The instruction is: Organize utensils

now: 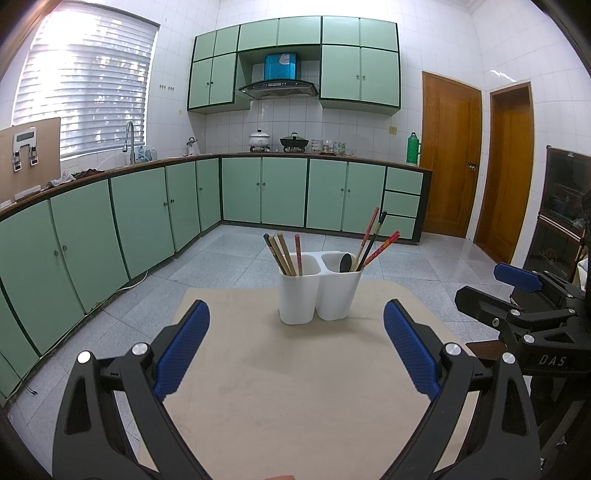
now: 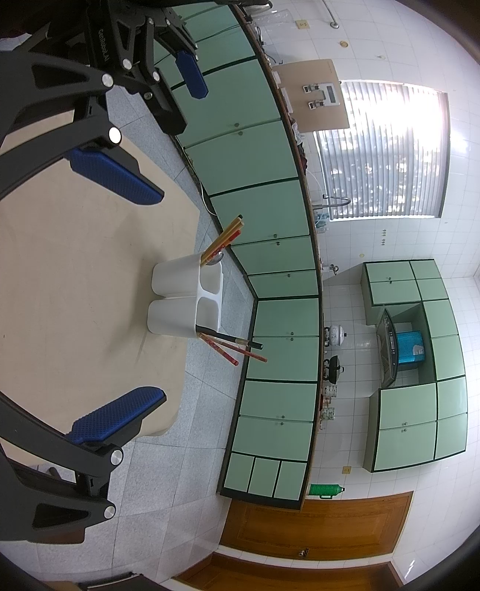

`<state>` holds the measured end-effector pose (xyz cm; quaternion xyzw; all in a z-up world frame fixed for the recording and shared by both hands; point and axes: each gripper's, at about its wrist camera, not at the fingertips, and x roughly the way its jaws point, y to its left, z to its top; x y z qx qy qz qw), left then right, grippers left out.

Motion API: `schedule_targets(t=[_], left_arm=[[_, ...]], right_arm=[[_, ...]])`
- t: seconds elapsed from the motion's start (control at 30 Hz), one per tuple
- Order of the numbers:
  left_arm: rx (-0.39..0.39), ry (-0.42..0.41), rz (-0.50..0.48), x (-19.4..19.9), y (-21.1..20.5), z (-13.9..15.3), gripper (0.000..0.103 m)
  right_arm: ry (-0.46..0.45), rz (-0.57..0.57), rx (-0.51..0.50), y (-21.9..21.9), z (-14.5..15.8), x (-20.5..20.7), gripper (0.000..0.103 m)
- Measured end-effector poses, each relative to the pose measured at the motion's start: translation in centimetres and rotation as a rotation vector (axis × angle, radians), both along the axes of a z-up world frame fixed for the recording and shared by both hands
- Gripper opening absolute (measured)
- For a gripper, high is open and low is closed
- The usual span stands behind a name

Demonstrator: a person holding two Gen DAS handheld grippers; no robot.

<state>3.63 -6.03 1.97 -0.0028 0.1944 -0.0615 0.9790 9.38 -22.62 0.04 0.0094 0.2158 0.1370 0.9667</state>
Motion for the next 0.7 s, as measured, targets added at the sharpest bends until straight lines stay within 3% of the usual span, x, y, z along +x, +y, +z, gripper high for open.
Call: schedule_targets(t=[0.7], left_arm=[[-0.008, 0.017, 0.004, 0.34, -0.29, -0.12, 0.093]], right_arm=[[0.003, -0.002, 0.002, -0.18, -0.07, 0.05, 0.097]])
